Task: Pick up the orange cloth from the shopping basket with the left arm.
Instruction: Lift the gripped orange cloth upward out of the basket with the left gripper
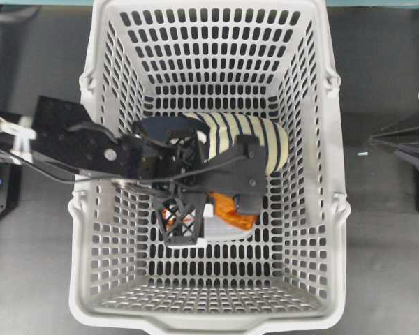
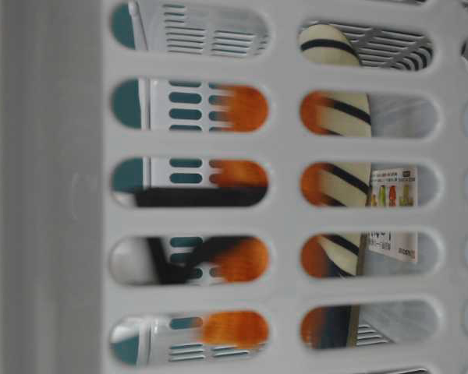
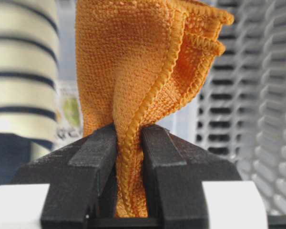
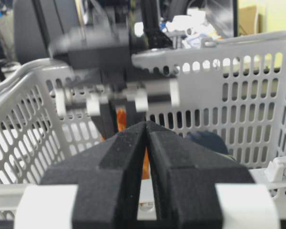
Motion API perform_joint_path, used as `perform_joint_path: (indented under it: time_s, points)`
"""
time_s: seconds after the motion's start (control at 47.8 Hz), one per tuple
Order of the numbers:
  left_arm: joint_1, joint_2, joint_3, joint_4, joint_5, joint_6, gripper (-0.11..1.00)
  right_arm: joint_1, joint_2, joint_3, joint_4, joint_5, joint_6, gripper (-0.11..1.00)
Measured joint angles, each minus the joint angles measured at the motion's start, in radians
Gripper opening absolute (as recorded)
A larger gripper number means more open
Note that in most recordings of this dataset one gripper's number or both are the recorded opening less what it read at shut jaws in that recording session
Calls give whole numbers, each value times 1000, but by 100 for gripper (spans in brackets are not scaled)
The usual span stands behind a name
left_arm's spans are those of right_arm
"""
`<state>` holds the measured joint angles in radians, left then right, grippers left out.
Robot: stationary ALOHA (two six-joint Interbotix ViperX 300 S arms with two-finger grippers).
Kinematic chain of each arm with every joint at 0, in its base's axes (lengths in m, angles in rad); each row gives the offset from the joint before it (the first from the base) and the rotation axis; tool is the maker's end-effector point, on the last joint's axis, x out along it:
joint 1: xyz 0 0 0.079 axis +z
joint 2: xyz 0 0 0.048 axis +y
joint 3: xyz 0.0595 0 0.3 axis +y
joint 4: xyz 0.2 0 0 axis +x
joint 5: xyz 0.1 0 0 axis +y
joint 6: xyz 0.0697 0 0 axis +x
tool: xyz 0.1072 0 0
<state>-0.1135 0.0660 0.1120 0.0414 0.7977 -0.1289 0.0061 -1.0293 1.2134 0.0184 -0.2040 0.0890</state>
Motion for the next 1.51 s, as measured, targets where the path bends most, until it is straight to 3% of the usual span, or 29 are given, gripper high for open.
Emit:
perform_joint_path:
  time_s: [0.335, 0.565, 1.507]
  points:
    - [9, -44, -272, 0, 298, 71, 11, 0, -8, -2, 0, 0, 2, 0]
    - [12, -46, -397, 0, 419, 69, 11, 0, -9, 0, -2, -2, 2, 0]
    - [14, -44, -400, 0, 439, 60, 11, 0, -14, 14, -2, 0, 8, 0]
